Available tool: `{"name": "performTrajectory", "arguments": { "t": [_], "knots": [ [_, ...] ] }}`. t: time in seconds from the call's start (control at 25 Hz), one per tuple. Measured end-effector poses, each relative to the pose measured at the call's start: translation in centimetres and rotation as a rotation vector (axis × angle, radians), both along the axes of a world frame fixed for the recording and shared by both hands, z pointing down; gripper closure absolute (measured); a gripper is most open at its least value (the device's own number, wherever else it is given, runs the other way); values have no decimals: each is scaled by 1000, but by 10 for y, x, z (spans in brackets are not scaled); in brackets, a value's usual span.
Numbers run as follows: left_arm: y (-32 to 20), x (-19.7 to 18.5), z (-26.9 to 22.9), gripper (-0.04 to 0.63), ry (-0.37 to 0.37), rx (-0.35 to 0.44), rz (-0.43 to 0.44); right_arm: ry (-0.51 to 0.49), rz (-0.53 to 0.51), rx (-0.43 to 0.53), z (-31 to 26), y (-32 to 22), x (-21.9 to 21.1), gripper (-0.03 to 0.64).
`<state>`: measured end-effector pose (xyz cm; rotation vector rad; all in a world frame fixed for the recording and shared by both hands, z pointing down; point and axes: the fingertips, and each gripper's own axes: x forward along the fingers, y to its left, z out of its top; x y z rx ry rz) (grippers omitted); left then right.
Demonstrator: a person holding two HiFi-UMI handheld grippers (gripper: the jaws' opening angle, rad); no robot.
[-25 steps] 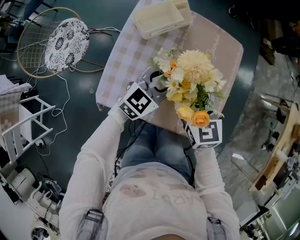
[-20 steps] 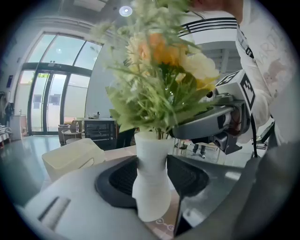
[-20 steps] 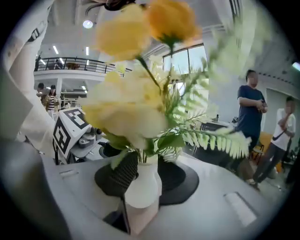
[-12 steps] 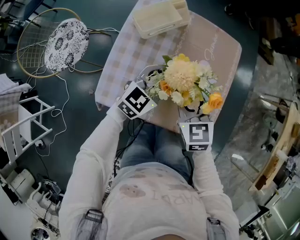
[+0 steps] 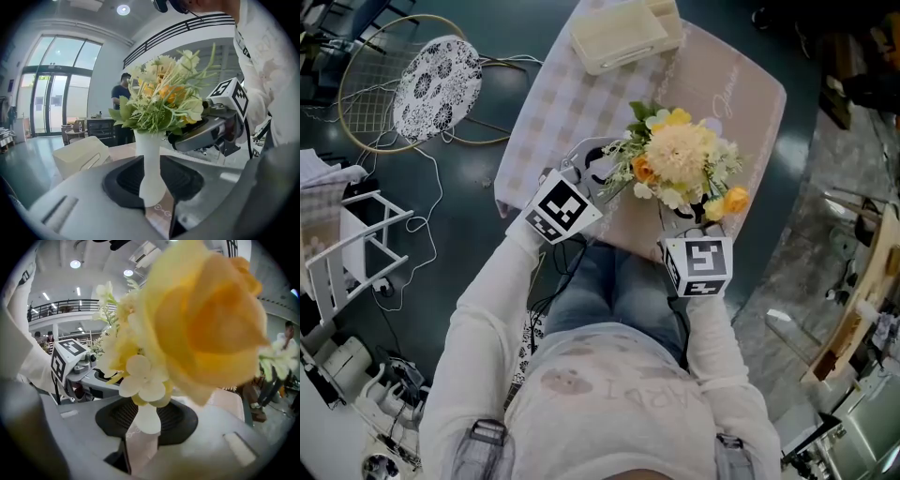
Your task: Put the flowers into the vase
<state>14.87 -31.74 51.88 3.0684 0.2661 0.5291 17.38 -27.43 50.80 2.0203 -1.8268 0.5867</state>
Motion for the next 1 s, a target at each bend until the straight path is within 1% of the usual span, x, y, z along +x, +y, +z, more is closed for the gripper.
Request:
{"name": "performTrajectory", "arguments": {
  "t": [0.2,0.36,0.48,0.56,0.6,0.68,0.84,0.92,1.0],
  "knots": [
    [-1,-11,4,593,-6,-8,-34,-19,-5,-4,6,5,-6,476],
    [6,-19,4,593,-31,-22,-32,-29,-8,3,5,11,-12,494],
    [19,-32,3,594,-74,-54,-21,-45,-1,19,2,22,-19,530],
    [27,-40,-1,594,-84,-82,-21,-55,5,40,-4,30,-24,576],
    [31,-44,-4,594,-82,-91,-23,-61,7,52,-8,34,-26,589],
    [39,-52,-14,594,-69,-94,-27,-76,9,74,-19,42,-32,589],
    [56,-64,-44,594,-23,-74,-40,-133,4,142,-49,56,-46,591],
    [62,-67,-63,594,9,-69,-56,-169,-33,206,-69,59,-54,591],
    [67,-70,-81,594,41,-63,-72,-176,-84,264,-88,61,-64,591]
  ]
}}
